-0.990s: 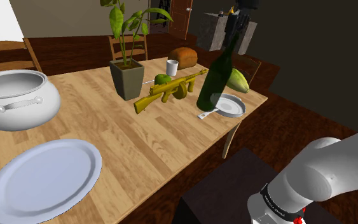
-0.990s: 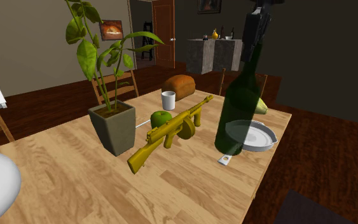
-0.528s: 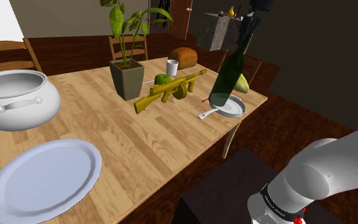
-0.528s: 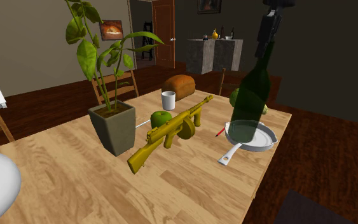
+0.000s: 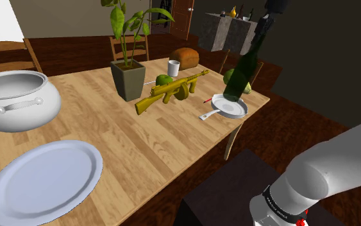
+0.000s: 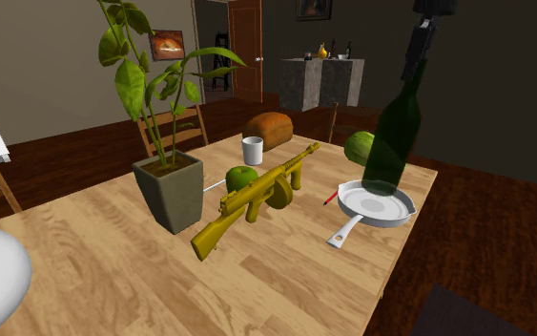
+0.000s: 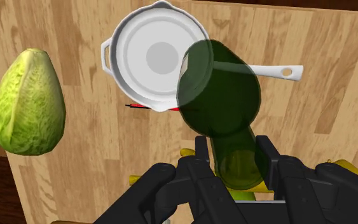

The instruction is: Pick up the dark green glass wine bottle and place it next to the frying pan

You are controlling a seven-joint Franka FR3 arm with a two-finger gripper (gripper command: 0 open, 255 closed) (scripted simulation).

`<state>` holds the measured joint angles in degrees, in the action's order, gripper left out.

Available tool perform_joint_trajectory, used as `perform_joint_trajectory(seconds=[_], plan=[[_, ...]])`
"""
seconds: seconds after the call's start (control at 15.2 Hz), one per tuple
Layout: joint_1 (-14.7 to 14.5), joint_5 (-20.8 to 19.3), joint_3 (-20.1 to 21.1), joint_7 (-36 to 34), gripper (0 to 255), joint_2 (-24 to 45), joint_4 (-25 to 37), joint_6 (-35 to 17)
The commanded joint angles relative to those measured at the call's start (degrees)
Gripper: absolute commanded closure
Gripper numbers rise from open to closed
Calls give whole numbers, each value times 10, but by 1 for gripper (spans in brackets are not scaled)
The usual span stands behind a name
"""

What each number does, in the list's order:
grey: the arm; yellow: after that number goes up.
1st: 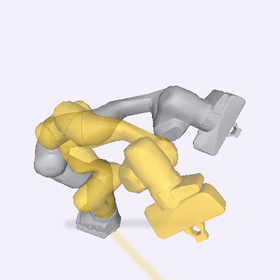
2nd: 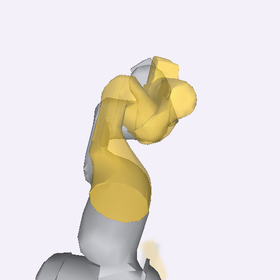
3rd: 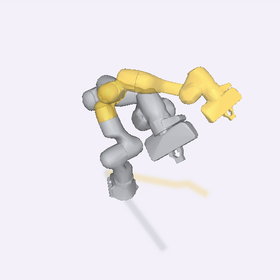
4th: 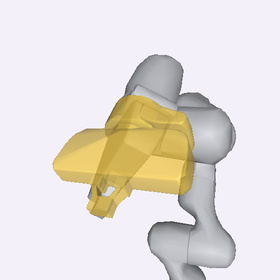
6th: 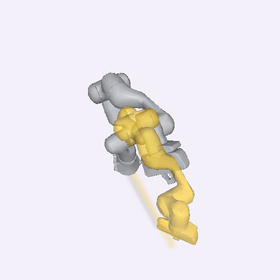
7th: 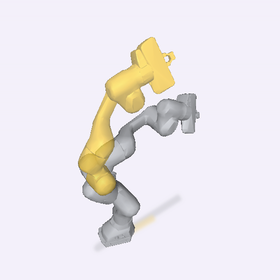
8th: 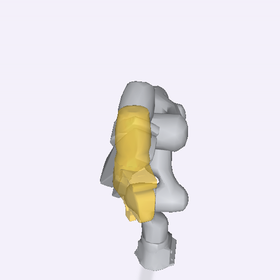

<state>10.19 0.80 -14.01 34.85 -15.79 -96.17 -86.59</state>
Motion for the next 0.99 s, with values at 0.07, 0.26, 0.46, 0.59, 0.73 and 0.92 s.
perform_joint_trajectory(seconds=[0.07,0.26,0.46,0.59,0.73,0.92], plan=[[13,7,-34,49,255,40,45,9],[29,20,-66,95,255,84,93,17],[48,42,-97,143,255,136,151,30],[65,62,-117,175,255,176,196,43],[88,86,-134,206,255,221,250,60],[137,133,-154,250,255,301,350,96]])
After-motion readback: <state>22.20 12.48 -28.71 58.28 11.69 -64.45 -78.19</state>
